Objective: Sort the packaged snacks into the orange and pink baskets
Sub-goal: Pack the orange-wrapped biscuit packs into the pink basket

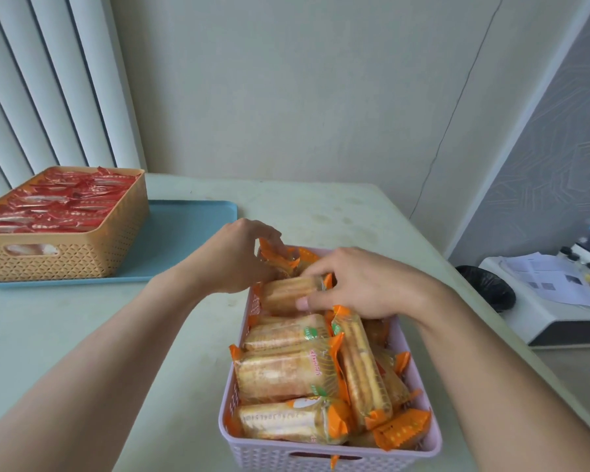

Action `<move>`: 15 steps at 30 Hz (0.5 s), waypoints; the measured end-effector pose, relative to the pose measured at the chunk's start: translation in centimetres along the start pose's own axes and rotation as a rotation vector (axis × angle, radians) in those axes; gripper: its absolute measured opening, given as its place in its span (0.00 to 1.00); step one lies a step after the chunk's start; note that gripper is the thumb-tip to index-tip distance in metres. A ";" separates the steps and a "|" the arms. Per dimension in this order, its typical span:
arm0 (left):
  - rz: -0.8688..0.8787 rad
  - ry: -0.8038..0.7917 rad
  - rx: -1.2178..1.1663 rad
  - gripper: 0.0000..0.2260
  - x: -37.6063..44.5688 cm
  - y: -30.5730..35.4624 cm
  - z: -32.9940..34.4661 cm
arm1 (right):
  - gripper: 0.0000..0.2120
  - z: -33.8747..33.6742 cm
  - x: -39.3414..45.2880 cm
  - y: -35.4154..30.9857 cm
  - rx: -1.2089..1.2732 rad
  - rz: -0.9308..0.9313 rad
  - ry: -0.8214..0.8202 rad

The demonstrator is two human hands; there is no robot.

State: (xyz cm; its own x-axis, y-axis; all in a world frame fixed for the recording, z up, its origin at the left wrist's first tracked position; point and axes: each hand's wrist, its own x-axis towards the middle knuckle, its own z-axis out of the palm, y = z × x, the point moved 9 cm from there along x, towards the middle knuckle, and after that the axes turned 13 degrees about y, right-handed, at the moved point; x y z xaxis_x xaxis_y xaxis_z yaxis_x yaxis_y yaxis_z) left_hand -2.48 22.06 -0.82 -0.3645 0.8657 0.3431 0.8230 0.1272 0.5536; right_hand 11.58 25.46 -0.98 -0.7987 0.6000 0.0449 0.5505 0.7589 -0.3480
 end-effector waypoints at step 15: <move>-0.209 0.042 -0.654 0.18 -0.6 2.1 -3.2 | 0.22 -9.2 -2.0 -1.0 0.407 -0.234 0.769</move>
State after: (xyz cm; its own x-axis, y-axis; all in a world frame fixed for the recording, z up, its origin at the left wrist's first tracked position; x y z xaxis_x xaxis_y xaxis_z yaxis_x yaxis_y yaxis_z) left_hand -1.89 20.29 2.54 -0.5144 0.8338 0.2005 0.3061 -0.0399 0.9512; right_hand 14.87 25.78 7.94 -0.4160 0.5562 0.7194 0.1494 0.8222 -0.5493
